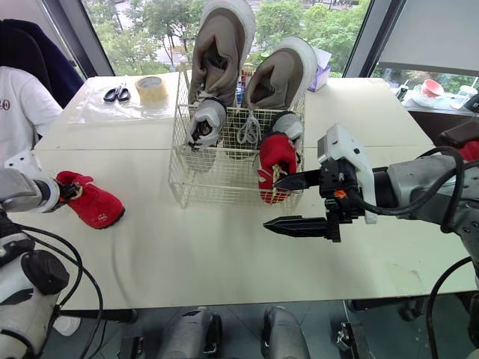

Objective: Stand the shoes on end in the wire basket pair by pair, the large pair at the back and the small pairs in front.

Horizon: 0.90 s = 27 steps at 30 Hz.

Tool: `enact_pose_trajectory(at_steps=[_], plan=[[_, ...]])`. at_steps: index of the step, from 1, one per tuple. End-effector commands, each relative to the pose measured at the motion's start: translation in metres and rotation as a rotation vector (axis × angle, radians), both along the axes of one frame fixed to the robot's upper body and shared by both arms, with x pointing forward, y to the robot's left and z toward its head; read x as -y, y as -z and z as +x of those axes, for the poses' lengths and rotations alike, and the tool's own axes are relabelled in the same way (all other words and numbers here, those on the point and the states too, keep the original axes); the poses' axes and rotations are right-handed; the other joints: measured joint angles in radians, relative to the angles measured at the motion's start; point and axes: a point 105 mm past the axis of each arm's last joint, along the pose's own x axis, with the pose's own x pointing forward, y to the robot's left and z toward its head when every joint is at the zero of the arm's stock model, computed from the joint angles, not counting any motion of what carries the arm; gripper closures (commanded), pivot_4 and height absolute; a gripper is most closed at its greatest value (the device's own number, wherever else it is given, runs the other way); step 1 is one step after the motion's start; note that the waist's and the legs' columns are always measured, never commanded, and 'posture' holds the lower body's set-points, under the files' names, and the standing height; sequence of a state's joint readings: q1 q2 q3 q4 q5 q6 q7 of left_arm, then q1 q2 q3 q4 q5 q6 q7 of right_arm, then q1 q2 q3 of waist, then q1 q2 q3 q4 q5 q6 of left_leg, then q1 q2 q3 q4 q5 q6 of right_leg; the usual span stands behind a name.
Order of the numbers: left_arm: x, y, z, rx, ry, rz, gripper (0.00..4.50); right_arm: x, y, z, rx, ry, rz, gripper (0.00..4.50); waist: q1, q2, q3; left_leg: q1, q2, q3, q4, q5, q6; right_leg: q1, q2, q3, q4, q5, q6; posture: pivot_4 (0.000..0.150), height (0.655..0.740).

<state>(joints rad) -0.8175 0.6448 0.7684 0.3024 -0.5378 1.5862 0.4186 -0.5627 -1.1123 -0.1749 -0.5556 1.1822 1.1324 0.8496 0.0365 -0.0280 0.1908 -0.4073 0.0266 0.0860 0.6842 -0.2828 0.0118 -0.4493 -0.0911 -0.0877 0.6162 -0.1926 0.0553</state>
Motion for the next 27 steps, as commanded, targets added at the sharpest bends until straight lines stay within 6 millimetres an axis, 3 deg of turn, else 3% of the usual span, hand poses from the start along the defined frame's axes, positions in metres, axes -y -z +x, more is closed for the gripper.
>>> enact_pose_trajectory(at_steps=[1, 7, 8, 9, 10, 11, 14, 17, 20, 23, 27], plan=[[0.000, 0.001, -0.001, -0.013, 0.010, 0.015, 4.46, 0.001, -0.006, -0.003, 0.019, -0.008, 0.010, 0.00, 0.000, 0.000, 0.000, 0.000, 0.000, 0.000, 0.000, 0.000, 0.000, 0.000, 0.000, 0.000, 0.000, 0.000, 0.000, 0.150, 0.7400], [0.001, -0.043, 0.003, 0.156, 0.045, 0.080, 4.46, 0.003, -0.007, 0.001, 0.013, -0.009, 0.010, 0.00, 0.001, -0.001, 0.001, 0.000, 0.000, 0.000, 0.000, 0.000, 0.000, 0.000, 0.001, 0.000, 0.000, 0.000, 0.000, 0.150, 0.7400], [0.002, -0.063, 0.005, 0.240, 0.069, 0.141, 4.46, 0.004, -0.008, 0.003, 0.013, -0.007, 0.011, 0.00, 0.002, -0.001, 0.001, -0.001, 0.000, -0.001, 0.000, 0.000, 0.000, 0.000, 0.001, -0.001, 0.000, 0.000, 0.000, 0.150, 0.7400], [0.008, -0.128, 0.014, 0.561, 0.103, 0.353, 4.46, 0.006, -0.010, 0.005, 0.015, -0.001, 0.010, 0.00, 0.002, -0.002, 0.001, -0.001, 0.000, -0.001, 0.000, 0.000, 0.000, 0.000, 0.001, -0.001, 0.000, 0.000, 0.000, 0.150, 0.7400], [0.032, -0.177, 0.010, 0.813, 0.197, 0.464, 4.46, 0.008, -0.012, 0.006, 0.017, -0.001, 0.005, 0.00, 0.003, -0.004, 0.002, -0.001, 0.000, -0.001, 0.000, 0.000, 0.000, -0.001, 0.001, -0.001, 0.000, 0.000, 0.000, 0.150, 0.7400], [0.057, -0.206, 0.003, 0.990, 0.295, 0.471, 4.46, 0.010, -0.013, 0.007, 0.013, -0.005, 0.003, 0.00, 0.005, -0.008, 0.001, -0.003, 0.001, -0.001, 0.000, 0.000, 0.000, -0.002, 0.001, -0.001, 0.000, 0.000, -0.001, 0.150, 0.7400], [0.108, -0.236, -0.016, 1.267, 0.503, 0.404, 4.46, 0.014, -0.015, 0.009, 0.006, -0.011, -0.003, 0.00, 0.003, -0.005, -0.001, -0.008, -0.001, -0.002, 0.001, 0.004, -0.007, -0.005, -0.003, -0.001, -0.003, 0.001, -0.004, 0.150, 0.7400], [0.148, -0.237, -0.029, 1.374, 0.661, 0.445, 4.46, 0.018, -0.018, 0.013, 0.009, -0.005, -0.008, 0.00, 0.000, 0.004, -0.005, -0.002, -0.006, 0.004, 0.000, -0.001, 0.001, -0.001, -0.007, 0.002, -0.004, 0.001, -0.002, 0.150, 0.7400], [0.192, -0.228, -0.037, 1.495, 0.777, 0.350, 4.46, 0.024, -0.024, 0.019, 0.019, 0.027, -0.011, 0.00, 0.000, 0.003, -0.004, 0.001, -0.005, 0.005, 0.000, -0.004, 0.007, 0.002, -0.004, 0.003, -0.003, 0.000, -0.001, 0.150, 0.7400], [0.207, -0.219, -0.042, 1.540, 0.786, 0.279, 4.46, 0.029, -0.022, 0.022, 0.020, 0.052, -0.046, 0.00, 0.002, 0.001, -0.003, -0.001, -0.003, 0.003, 0.003, -0.003, 0.007, 0.002, 0.001, 0.002, -0.003, 0.000, -0.001, 0.150, 0.7400], [0.211, -0.196, -0.043, 1.518, 0.743, 0.199, 4.46, 0.036, -0.020, 0.025, 0.023, 0.068, -0.085, 0.00, -0.001, 0.003, -0.004, 0.000, -0.001, 0.003, 0.003, -0.003, 0.007, 0.002, 0.003, 0.003, -0.003, 0.000, 0.000, 0.150, 0.7400]])
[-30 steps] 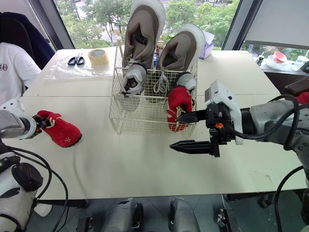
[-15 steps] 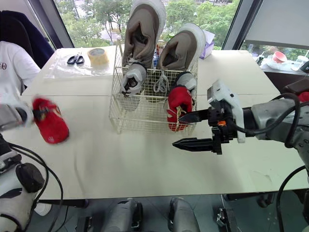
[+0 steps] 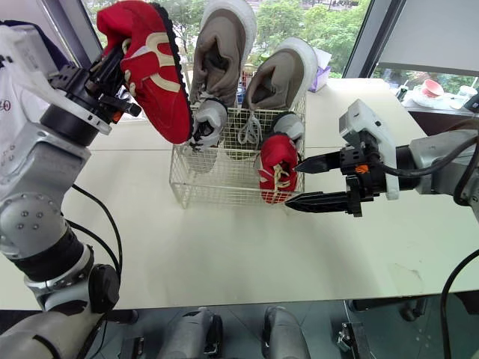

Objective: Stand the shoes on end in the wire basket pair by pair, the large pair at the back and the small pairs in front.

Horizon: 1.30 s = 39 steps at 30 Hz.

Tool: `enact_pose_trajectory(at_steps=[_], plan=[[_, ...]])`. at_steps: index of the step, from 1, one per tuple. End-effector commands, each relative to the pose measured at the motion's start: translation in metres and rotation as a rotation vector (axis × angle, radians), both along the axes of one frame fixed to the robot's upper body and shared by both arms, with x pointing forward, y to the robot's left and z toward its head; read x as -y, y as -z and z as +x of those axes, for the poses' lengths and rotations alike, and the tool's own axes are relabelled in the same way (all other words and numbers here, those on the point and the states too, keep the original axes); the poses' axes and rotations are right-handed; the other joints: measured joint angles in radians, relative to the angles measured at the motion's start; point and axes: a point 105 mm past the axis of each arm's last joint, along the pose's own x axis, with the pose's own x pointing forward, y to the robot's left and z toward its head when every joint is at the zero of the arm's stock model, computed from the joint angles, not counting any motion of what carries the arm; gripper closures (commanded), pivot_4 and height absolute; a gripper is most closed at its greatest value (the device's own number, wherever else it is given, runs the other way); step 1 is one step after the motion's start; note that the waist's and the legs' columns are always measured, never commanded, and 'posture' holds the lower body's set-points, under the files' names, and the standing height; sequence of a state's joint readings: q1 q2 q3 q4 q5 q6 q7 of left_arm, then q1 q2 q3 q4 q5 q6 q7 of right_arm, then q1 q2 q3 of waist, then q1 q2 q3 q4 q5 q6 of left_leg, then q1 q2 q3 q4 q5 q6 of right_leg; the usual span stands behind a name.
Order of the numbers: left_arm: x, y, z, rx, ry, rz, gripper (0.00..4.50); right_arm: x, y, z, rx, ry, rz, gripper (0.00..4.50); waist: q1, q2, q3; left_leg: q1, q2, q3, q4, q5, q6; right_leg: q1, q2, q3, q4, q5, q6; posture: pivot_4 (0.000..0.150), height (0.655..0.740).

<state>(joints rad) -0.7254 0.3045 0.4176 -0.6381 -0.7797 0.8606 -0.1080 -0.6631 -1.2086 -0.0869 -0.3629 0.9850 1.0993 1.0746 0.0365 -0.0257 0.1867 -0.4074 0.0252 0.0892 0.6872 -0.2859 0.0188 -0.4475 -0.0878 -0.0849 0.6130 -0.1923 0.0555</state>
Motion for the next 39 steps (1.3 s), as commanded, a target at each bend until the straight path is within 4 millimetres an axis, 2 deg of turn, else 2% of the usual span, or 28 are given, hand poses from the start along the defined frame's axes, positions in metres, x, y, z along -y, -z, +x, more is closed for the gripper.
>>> enact_pose_trajectory(at_steps=[1, 3, 7, 12, 14, 18, 27, 29, 34, 39], plan=[[0.003, 0.010, -0.011, 0.016, 0.008, -0.065, 4.46, 0.005, -0.009, 0.003, 0.050, 0.005, -0.016, 0.00, 0.000, 0.000, 0.000, 0.001, 0.000, 0.000, 0.000, 0.000, 0.000, 0.000, 0.000, 0.000, 0.000, 0.000, 0.000, 0.150, 0.7400], [0.006, 0.023, -0.009, -0.013, 0.014, -0.060, 4.46, 0.003, -0.009, 0.004, 0.055, -0.004, -0.012, 0.00, 0.001, 0.000, 0.000, 0.001, 0.001, 0.000, 0.000, 0.000, 0.000, 0.001, 0.001, 0.000, 0.000, 0.000, 0.000, 0.150, 0.7400], [-0.002, 0.044, 0.000, -0.082, 0.013, -0.162, 4.46, 0.002, -0.006, 0.005, 0.054, -0.009, -0.010, 0.00, 0.004, 0.000, 0.000, 0.000, 0.002, -0.002, 0.000, 0.001, -0.001, 0.001, 0.003, 0.000, 0.000, 0.000, -0.001, 0.150, 0.7400], [0.012, 0.058, 0.017, -0.081, -0.051, -0.084, 4.46, 0.000, -0.006, 0.006, 0.055, -0.009, 0.013, 0.00, 0.005, 0.000, 0.000, 0.000, 0.001, -0.002, 0.001, 0.000, -0.001, 0.002, 0.003, 0.000, -0.001, 0.000, -0.001, 0.150, 0.7400], [0.016, 0.062, 0.020, -0.071, -0.072, -0.059, 4.46, 0.000, -0.006, 0.006, 0.056, -0.006, 0.016, 0.00, 0.004, 0.000, 0.000, 0.000, 0.001, -0.003, 0.002, 0.000, -0.001, 0.003, 0.003, -0.001, -0.001, 0.000, -0.001, 0.150, 0.7400], [0.022, 0.084, 0.019, -0.095, -0.099, 0.022, 4.46, 0.003, -0.004, 0.004, 0.063, 0.002, -0.004, 0.00, 0.003, 0.000, 0.000, 0.000, 0.002, -0.003, 0.002, 0.000, 0.000, 0.002, 0.003, -0.001, -0.001, 0.000, -0.001, 0.150, 0.7400], [0.012, 0.126, 0.018, -0.143, -0.273, 0.164, 4.46, 0.007, -0.008, 0.000, 0.041, 0.012, 0.035, 0.00, 0.003, 0.001, -0.001, 0.001, 0.003, -0.003, 0.002, 0.000, 0.000, 0.003, 0.004, -0.001, -0.001, -0.002, -0.004, 0.150, 0.7400], [0.012, 0.130, 0.021, -0.131, -0.313, 0.207, 4.46, 0.006, -0.004, -0.003, 0.019, 0.008, 0.039, 0.00, 0.003, 0.001, -0.001, 0.001, 0.003, -0.003, 0.002, 0.000, 0.000, 0.003, 0.004, -0.001, -0.001, -0.002, -0.004, 0.150, 0.7400], [0.019, 0.132, 0.021, -0.156, -0.247, 0.200, 4.46, 0.006, 0.010, -0.011, -0.046, 0.036, 0.071, 0.00, 0.004, 0.002, -0.002, 0.001, 0.003, -0.003, 0.002, 0.000, 0.000, 0.003, 0.004, -0.001, 0.000, -0.002, -0.004, 0.150, 0.7400], [0.031, 0.130, 0.011, -0.109, -0.159, 0.345, 4.46, 0.008, 0.029, -0.015, -0.073, 0.099, 0.069, 0.00, 0.004, 0.002, -0.002, 0.001, 0.003, -0.003, 0.002, 0.000, 0.000, 0.004, 0.004, -0.001, -0.001, -0.002, -0.004, 0.150, 0.7400]])
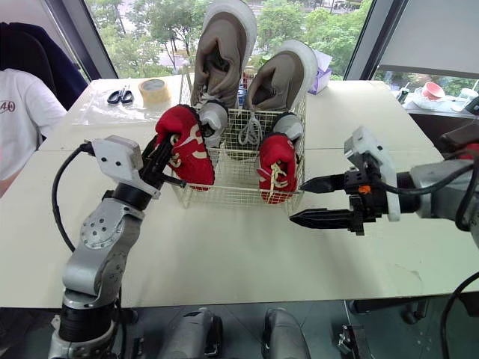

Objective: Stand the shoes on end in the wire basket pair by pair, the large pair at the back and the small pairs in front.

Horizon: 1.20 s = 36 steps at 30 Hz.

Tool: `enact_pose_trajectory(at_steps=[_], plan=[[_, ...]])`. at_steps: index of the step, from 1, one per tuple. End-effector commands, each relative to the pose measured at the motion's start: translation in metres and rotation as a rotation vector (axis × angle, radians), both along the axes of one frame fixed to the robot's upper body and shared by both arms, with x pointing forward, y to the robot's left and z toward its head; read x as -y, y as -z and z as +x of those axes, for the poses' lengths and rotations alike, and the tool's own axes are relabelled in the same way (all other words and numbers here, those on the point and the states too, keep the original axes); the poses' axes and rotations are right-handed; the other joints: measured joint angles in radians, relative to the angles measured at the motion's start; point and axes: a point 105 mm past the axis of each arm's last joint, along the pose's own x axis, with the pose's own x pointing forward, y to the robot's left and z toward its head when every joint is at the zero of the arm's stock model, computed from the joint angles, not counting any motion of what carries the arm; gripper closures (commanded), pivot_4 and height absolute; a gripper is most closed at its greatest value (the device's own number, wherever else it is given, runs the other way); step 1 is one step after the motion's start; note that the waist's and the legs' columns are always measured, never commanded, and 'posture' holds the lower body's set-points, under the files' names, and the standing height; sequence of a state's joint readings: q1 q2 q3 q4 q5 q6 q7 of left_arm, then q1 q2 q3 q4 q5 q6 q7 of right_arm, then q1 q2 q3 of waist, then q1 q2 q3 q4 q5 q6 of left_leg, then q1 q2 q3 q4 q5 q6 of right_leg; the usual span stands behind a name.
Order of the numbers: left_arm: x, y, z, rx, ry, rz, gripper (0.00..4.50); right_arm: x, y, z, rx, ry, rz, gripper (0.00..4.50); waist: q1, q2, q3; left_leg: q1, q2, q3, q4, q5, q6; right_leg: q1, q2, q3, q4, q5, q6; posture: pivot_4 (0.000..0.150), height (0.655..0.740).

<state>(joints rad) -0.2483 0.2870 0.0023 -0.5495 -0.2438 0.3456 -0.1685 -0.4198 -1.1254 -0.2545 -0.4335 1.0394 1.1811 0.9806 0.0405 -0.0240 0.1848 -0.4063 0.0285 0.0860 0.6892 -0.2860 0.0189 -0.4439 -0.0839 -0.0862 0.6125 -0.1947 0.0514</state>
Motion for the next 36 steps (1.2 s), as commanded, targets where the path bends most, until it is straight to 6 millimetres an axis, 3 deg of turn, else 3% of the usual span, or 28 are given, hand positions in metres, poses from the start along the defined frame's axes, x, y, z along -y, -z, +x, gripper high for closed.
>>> enact_pose_trajectory(at_steps=[1, 12, 15, 18, 23, 27, 30, 33, 36], plan=[[0.008, 0.008, -0.004, -0.033, 0.055, 0.061, 4.46, -0.004, -0.002, -0.006, 0.050, -0.006, -0.020, 0.00, 0.000, 0.000, 0.000, 0.000, 0.000, 0.000, 0.000, 0.000, 0.000, 0.000, 0.000, 0.000, 0.000, 0.000, 0.000, 0.150, 0.7400], [-0.014, 0.046, -0.007, -0.196, 0.026, 0.029, 4.46, -0.006, -0.003, -0.005, 0.056, 0.002, 0.010, 0.00, -0.005, 0.003, -0.002, 0.001, 0.002, 0.000, 0.000, 0.000, 0.000, 0.000, 0.002, 0.000, 0.000, 0.000, 0.000, 0.150, 0.7400], [-0.015, 0.046, -0.010, -0.203, 0.046, 0.032, 4.46, -0.006, -0.001, -0.005, 0.049, 0.004, 0.013, 0.00, -0.006, 0.003, -0.002, 0.001, 0.002, 0.000, -0.001, -0.001, 0.001, 0.000, 0.002, 0.000, 0.000, 0.000, 0.000, 0.150, 0.7400], [-0.019, 0.040, -0.013, -0.207, 0.086, 0.016, 3.40, -0.006, 0.003, -0.003, 0.044, 0.007, 0.007, 0.00, -0.005, 0.004, -0.002, 0.001, 0.002, 0.000, -0.001, -0.001, 0.001, -0.001, 0.002, 0.000, 0.000, 0.000, 0.000, 0.150, 0.7400], [-0.037, 0.014, -0.021, -0.260, 0.174, -0.071, 0.95, -0.001, 0.005, -0.003, 0.025, 0.018, 0.024, 0.00, -0.001, 0.003, -0.002, 0.000, 0.002, -0.001, -0.001, 0.000, 0.000, -0.001, 0.002, 0.000, 0.000, 0.000, 0.000, 0.150, 0.7400], [-0.042, 0.022, -0.040, -0.395, 0.279, 0.003, 0.95, -0.001, 0.013, -0.004, 0.006, 0.015, 0.014, 0.00, -0.006, 0.004, -0.002, 0.000, 0.002, 0.000, -0.002, -0.001, 0.000, -0.001, 0.002, 0.000, -0.001, -0.001, 0.000, 0.150, 0.7400], [-0.060, 0.026, -0.053, -0.498, 0.309, 0.034, 0.95, 0.000, 0.013, -0.004, -0.012, 0.015, 0.052, 0.00, -0.006, 0.004, -0.002, 0.000, 0.002, 0.000, -0.002, -0.001, 0.000, -0.002, 0.002, 0.000, -0.001, -0.001, 0.000, 0.150, 0.7400], [-0.082, 0.028, -0.054, -0.545, 0.271, 0.078, 0.95, 0.002, 0.019, -0.002, -0.032, 0.033, 0.061, 0.00, 0.001, 0.004, -0.002, 0.000, 0.002, 0.000, -0.002, 0.000, 0.000, -0.002, 0.002, 0.000, -0.001, -0.002, 0.001, 0.150, 0.7400], [-0.088, 0.030, -0.059, -0.604, 0.316, 0.090, 0.95, 0.005, 0.027, -0.002, -0.056, 0.047, 0.055, 0.00, 0.000, 0.005, -0.001, 0.000, 0.001, 0.000, -0.002, 0.000, -0.001, -0.002, 0.002, -0.001, -0.001, -0.003, 0.003, 0.150, 0.7400]])
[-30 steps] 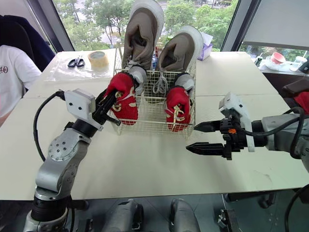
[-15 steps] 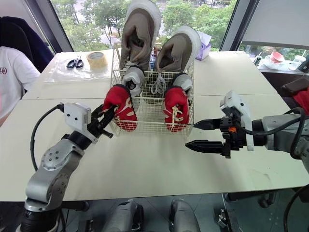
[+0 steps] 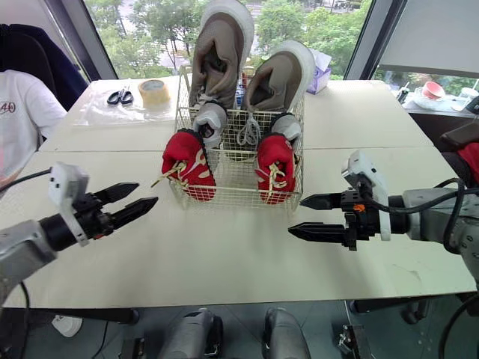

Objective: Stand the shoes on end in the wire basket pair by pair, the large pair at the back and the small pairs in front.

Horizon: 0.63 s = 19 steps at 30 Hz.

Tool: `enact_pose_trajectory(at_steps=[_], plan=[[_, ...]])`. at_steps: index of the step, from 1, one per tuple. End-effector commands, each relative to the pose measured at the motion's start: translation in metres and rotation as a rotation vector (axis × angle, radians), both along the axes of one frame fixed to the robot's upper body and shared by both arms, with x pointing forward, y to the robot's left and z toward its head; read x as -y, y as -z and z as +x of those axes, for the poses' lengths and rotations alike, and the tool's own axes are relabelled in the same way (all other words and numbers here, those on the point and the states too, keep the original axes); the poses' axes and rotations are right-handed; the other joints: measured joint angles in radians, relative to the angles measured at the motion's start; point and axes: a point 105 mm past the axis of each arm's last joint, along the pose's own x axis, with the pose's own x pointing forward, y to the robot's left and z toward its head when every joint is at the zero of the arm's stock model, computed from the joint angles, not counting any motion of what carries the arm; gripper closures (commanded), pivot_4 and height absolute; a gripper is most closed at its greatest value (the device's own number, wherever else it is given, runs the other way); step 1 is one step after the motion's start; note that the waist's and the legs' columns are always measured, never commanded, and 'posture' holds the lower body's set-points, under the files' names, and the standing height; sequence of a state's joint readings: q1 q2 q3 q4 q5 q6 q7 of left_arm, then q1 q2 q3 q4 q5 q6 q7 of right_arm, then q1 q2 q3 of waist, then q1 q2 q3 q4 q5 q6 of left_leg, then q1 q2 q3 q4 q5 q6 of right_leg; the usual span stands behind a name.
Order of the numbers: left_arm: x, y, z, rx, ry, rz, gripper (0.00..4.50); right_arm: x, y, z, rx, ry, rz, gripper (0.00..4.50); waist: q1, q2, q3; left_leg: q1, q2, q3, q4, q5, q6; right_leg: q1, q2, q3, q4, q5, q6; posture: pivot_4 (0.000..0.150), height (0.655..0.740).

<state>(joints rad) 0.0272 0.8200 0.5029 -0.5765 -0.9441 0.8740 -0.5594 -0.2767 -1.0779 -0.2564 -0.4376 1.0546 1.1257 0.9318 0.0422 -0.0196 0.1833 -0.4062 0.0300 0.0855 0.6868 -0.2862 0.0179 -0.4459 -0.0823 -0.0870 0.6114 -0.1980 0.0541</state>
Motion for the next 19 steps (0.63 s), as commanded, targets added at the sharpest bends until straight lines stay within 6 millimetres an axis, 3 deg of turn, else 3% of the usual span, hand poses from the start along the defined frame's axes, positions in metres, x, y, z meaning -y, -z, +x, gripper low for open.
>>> enact_pose_trajectory(at_steps=[1, 6, 9, 19], plan=[[-0.004, -0.002, -0.010, -0.042, 0.061, -0.002, 0.95, 0.004, 0.002, -0.001, 0.010, 0.011, -0.006, 0.00, -0.004, 0.000, 0.000, 0.000, 0.000, 0.000, 0.000, 0.000, 0.000, 0.000, 0.000, 0.000, -0.001, 0.000, 0.000, 0.150, 0.7400], [-0.008, 0.032, -0.036, -0.225, 0.131, 0.047, 0.95, 0.010, 0.015, -0.007, -0.026, 0.041, -0.022, 0.00, -0.007, 0.001, 0.001, -0.002, 0.000, 0.003, -0.003, -0.001, 0.000, -0.003, -0.001, 0.001, -0.004, 0.002, -0.003, 0.150, 0.7400], [-0.010, 0.046, -0.038, -0.269, 0.125, 0.032, 0.95, 0.009, 0.019, -0.005, -0.028, 0.056, -0.003, 0.00, -0.003, 0.002, 0.001, -0.003, 0.000, 0.003, -0.003, -0.001, 0.000, -0.005, -0.001, 0.001, -0.003, 0.002, -0.004, 0.150, 0.7400], [-0.005, 0.047, -0.035, -0.293, 0.124, -0.082, 0.95, 0.011, 0.026, -0.003, -0.030, 0.080, 0.000, 0.00, -0.004, 0.003, 0.001, -0.003, 0.001, 0.002, -0.003, -0.001, -0.001, -0.005, -0.001, 0.001, -0.003, 0.003, -0.005, 0.150, 0.7400]])
